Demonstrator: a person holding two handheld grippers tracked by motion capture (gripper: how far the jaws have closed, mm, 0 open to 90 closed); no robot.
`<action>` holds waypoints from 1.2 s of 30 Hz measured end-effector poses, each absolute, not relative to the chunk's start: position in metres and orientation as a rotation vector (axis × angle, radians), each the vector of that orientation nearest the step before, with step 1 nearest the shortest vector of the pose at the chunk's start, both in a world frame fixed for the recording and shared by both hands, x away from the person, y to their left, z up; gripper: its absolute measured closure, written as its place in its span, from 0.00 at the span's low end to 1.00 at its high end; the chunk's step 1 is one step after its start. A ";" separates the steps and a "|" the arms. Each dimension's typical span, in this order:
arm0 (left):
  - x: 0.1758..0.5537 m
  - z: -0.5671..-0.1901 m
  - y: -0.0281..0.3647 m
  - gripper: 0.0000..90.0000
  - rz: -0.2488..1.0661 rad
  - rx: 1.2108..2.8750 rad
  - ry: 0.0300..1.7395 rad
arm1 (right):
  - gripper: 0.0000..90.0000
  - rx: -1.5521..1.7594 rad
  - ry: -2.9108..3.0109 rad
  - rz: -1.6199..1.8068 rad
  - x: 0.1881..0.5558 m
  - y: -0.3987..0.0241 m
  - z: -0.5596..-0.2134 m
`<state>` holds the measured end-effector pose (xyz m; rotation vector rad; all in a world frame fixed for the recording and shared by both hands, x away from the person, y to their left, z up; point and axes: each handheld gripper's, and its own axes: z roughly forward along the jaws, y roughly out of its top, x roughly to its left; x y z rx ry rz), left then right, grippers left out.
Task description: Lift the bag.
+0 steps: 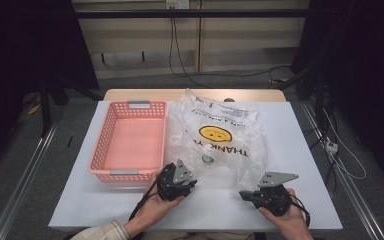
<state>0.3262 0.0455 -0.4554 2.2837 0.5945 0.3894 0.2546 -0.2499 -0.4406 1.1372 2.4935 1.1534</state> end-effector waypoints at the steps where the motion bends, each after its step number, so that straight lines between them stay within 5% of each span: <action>1: 0.327 -0.456 0.043 0.71 0.389 2.288 0.595 | 1.00 1.135 2.494 1.154 0.255 -0.250 -0.441; 6: 0.337 -0.461 0.037 0.82 0.365 2.284 0.661 | 1.00 1.133 2.494 1.152 0.254 -0.249 -0.440; 10: 0.338 -0.462 0.035 1.00 0.295 2.273 0.662 | 1.00 1.133 2.493 1.153 0.254 -0.249 -0.440; 36: 0.321 -0.386 0.070 1.00 0.155 2.051 0.483 | 1.00 1.084 2.341 1.340 0.261 -0.261 -0.402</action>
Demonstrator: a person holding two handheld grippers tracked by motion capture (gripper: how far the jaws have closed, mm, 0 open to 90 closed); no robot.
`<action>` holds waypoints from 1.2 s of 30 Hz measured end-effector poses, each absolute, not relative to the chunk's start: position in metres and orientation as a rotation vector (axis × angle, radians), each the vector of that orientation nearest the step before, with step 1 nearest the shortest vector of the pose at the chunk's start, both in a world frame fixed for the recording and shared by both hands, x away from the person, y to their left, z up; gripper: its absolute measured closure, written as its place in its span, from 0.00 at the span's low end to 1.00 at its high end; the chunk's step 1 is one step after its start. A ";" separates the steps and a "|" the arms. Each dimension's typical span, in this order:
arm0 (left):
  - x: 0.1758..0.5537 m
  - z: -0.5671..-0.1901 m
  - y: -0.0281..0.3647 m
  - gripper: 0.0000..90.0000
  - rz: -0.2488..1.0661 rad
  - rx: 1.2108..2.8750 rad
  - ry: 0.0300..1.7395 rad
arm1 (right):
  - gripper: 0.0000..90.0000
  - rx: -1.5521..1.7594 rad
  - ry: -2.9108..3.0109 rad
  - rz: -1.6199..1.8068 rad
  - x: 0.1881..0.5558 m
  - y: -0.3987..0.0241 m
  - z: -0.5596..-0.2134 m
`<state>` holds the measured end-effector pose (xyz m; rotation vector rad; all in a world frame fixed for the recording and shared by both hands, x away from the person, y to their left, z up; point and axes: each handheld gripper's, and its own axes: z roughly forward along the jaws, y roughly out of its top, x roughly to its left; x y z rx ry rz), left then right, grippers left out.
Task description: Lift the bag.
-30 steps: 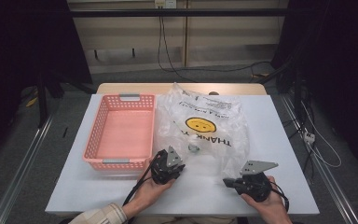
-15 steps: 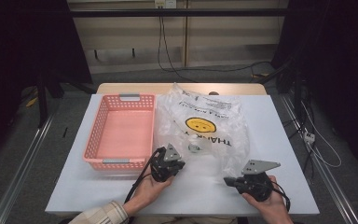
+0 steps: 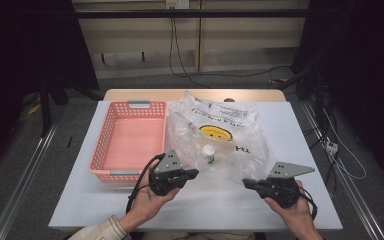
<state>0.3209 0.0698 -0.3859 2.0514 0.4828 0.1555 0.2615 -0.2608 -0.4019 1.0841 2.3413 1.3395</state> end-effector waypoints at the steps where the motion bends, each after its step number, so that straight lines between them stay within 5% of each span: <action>1: 0.322 -0.382 0.072 1.00 0.159 2.041 0.479 | 1.00 1.080 2.331 1.348 0.263 -0.261 -0.398; 22: 0.320 -0.446 0.055 1.00 0.097 2.273 0.497 | 1.00 1.087 2.379 1.322 0.269 -0.254 -0.411; 25: 0.320 -0.442 0.059 0.73 0.156 2.225 0.537 | 1.00 1.084 2.378 1.323 0.269 -0.254 -0.411; 27: 0.320 -0.439 0.063 0.77 0.180 2.203 0.546 | 1.00 1.084 2.378 1.322 0.269 -0.254 -0.410; 30: 0.326 -0.440 0.062 0.59 0.197 2.202 0.576 | 1.00 1.083 2.382 1.318 0.269 -0.253 -0.410; 36: 0.333 -0.443 0.042 0.43 0.273 2.179 0.566 | 1.00 1.081 2.395 1.312 0.270 -0.252 -0.413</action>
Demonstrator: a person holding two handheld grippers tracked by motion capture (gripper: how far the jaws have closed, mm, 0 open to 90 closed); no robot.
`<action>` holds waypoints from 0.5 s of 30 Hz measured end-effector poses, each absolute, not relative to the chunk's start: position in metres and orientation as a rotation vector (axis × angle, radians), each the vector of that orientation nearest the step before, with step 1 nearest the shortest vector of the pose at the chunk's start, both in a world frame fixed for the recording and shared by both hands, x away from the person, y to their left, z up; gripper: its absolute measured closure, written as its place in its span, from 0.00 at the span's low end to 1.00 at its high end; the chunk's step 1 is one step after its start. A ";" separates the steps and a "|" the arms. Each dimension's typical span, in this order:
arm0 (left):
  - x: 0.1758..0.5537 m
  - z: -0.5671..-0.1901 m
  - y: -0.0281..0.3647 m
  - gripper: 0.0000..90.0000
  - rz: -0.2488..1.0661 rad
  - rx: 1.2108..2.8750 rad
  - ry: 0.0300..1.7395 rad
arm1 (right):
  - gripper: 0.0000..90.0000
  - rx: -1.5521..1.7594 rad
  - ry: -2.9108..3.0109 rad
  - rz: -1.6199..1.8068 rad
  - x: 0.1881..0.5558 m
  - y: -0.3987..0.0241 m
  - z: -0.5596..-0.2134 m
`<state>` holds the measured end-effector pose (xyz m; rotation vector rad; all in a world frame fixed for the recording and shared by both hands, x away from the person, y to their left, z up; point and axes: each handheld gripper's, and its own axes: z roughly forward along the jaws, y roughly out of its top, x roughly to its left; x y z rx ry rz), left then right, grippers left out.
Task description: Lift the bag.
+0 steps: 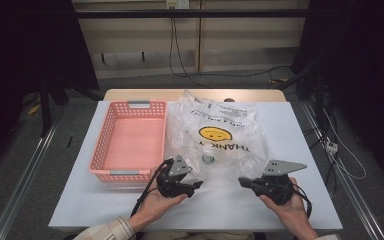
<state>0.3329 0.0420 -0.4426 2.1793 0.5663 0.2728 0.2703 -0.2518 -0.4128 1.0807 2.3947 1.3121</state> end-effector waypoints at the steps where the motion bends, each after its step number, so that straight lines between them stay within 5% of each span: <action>1: 0.336 -0.445 0.039 0.43 0.272 2.180 0.570 | 1.00 1.083 2.396 1.310 0.270 -0.251 -0.413; 10: 0.361 -0.456 0.015 0.33 0.331 2.171 0.656 | 1.00 1.081 2.406 1.305 0.270 -0.252 -0.416; 12: 0.365 -0.459 0.012 0.41 0.330 2.181 0.665 | 1.00 1.081 2.404 1.306 0.270 -0.251 -0.416; 15: 0.368 -0.465 0.011 0.74 0.310 2.213 0.721 | 1.00 1.080 2.401 1.306 0.270 -0.252 -0.415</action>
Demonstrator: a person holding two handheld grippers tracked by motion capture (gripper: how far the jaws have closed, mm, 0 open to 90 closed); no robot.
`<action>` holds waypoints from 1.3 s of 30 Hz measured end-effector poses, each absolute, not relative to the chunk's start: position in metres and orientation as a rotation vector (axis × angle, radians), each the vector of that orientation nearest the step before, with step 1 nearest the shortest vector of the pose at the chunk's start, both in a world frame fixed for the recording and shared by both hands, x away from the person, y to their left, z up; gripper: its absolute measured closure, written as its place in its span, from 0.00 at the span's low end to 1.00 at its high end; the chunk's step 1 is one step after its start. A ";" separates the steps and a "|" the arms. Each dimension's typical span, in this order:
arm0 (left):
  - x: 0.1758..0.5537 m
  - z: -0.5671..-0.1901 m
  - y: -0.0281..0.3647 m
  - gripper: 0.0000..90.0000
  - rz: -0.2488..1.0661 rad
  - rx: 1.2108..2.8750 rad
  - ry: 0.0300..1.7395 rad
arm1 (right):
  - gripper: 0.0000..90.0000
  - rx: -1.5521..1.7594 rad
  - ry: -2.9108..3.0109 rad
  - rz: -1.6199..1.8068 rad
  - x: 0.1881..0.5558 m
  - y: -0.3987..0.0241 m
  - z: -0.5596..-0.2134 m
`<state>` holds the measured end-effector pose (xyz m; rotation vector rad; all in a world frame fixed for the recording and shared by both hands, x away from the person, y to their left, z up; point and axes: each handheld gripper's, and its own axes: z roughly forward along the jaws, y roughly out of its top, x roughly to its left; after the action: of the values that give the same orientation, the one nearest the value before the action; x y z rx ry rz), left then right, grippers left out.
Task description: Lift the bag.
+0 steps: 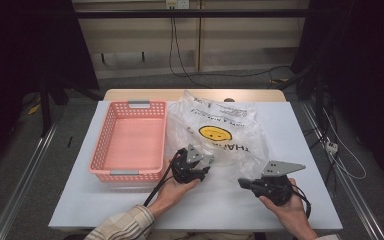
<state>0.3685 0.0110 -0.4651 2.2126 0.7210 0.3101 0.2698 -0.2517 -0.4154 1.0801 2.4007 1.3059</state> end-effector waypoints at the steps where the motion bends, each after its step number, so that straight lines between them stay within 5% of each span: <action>1: 0.369 -0.466 0.012 0.80 0.310 2.222 0.728 | 1.00 1.080 2.401 1.306 0.270 -0.252 -0.415; 4: 0.371 -0.463 0.016 1.00 0.243 2.210 0.735 | 1.00 1.085 2.399 1.305 0.270 -0.253 -0.416; 18: 0.347 -0.401 0.046 1.00 0.144 2.074 0.605 | 1.00 1.067 2.297 1.363 0.281 -0.265 -0.387; 39: 0.388 -0.252 0.106 1.00 0.339 1.752 0.626 | 1.00 0.950 1.994 1.478 0.352 -0.276 -0.252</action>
<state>0.3882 0.1061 -0.2515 1.7521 0.6261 0.3393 0.3516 -0.2764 -0.2517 0.9504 1.9938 1.4781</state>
